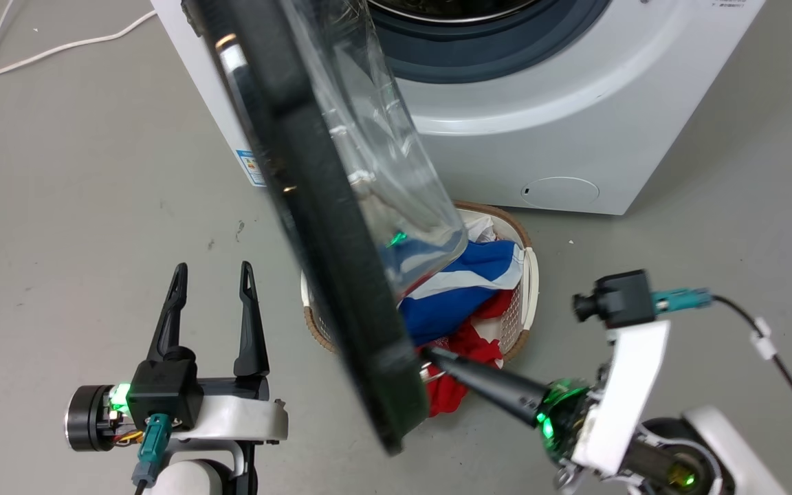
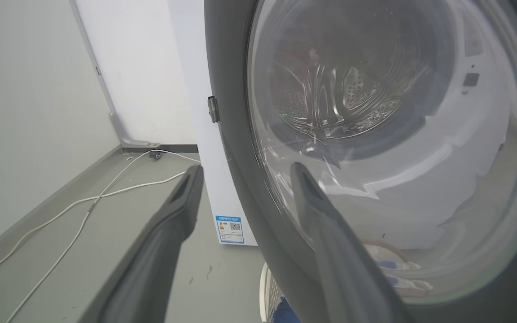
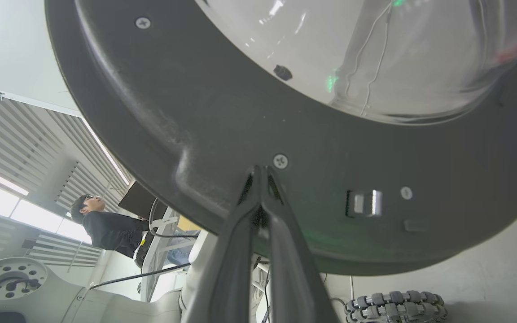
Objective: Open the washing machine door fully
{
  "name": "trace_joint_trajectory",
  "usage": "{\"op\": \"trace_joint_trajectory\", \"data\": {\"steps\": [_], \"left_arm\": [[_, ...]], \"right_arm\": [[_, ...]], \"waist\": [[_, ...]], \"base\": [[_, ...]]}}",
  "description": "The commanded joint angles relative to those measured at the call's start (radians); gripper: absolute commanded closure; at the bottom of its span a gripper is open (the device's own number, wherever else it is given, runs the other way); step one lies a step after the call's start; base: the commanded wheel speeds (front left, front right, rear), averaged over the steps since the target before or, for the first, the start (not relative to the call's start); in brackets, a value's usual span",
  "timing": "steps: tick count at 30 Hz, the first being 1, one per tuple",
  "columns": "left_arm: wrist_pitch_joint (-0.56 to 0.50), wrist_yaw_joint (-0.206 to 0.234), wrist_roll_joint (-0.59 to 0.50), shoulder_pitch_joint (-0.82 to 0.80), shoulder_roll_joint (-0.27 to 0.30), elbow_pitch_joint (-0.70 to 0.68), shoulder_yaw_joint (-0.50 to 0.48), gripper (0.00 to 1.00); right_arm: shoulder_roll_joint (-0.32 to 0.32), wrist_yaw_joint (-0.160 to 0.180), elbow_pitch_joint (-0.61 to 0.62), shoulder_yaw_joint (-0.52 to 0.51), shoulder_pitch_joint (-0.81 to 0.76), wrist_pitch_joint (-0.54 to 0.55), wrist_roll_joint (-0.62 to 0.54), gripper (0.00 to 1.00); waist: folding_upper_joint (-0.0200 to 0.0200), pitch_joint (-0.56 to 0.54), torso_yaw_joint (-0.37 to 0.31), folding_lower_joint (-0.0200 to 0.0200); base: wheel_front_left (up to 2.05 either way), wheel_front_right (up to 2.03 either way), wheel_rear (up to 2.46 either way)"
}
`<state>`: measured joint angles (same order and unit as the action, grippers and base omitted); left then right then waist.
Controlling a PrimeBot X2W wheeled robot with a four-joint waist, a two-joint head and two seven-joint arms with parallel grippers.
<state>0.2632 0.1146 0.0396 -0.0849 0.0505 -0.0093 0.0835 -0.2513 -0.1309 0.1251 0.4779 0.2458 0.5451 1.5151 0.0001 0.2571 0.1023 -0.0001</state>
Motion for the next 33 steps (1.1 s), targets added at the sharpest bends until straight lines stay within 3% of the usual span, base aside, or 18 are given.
{"op": "trace_joint_trajectory", "data": {"steps": [1, 9, 17, 24, 27, 28, 29, 33], "left_arm": [[0.002, -0.003, -0.001, 0.009, 0.0, 0.003, -0.002, 0.0], [0.002, 0.002, 0.002, 0.018, 0.0, 0.008, -0.005, 0.0], [0.002, 0.003, 0.004, 0.047, 0.0, 0.024, -0.013, 0.0], [0.002, -0.004, -0.004, 0.093, 0.0, 0.029, -0.035, 0.0], [0.002, -0.004, -0.007, 0.108, 0.0, 0.027, -0.041, 0.0], [0.002, -0.004, -0.008, 0.113, 0.0, 0.026, -0.043, 0.0], [0.002, -0.004, -0.008, 0.117, 0.0, 0.024, -0.045, 0.0], [0.002, -0.003, -0.011, 0.135, 0.0, 0.022, -0.051, 0.0]], "right_arm": [[0.01, 0.0, -0.012, 0.026, -0.02, 0.01, 0.002, 1.0], [0.044, 0.0, -0.047, 0.09, -0.026, -0.01, -0.004, 1.0], [0.024, 0.0, -0.037, 0.054, -0.072, -0.096, 0.008, 1.0], [0.008, 0.0, 0.056, -0.082, -0.136, -0.326, -0.03, 0.98], [-0.001, 0.0, 0.082, -0.129, -0.158, -0.423, -0.06, 0.63], [-0.007, 0.0, 0.088, -0.141, -0.165, -0.453, -0.076, 0.46], [-0.013, 0.0, 0.092, -0.156, -0.172, -0.491, -0.097, 0.0], [-0.036, 0.0, 0.083, -0.209, -0.197, -0.651, -0.189, 0.0]], "waist": [[-0.0001, -0.001, 0.002, 0.0001], [-0.0001, -0.011, 0.009, 0.0001], [-0.0001, -0.064, 0.003, 0.0001], [-0.0001, -0.135, -0.015, 0.0001], [-0.0001, -0.152, -0.021, 0.0001], [-0.0001, -0.156, -0.024, 0.0001], [-0.0001, -0.161, -0.026, 0.0001], [-0.0001, -0.178, -0.035, 0.0001]], "base": [[0.0, 0.0, 0.0], [0.0, 0.0, 0.0], [0.0, 0.0, 0.0], [0.0, 0.0, 0.0], [0.0, 0.0, 0.0], [0.0, 0.0, 0.0], [0.0, 0.0, 0.0], [0.0, 0.0, 0.0]]}}
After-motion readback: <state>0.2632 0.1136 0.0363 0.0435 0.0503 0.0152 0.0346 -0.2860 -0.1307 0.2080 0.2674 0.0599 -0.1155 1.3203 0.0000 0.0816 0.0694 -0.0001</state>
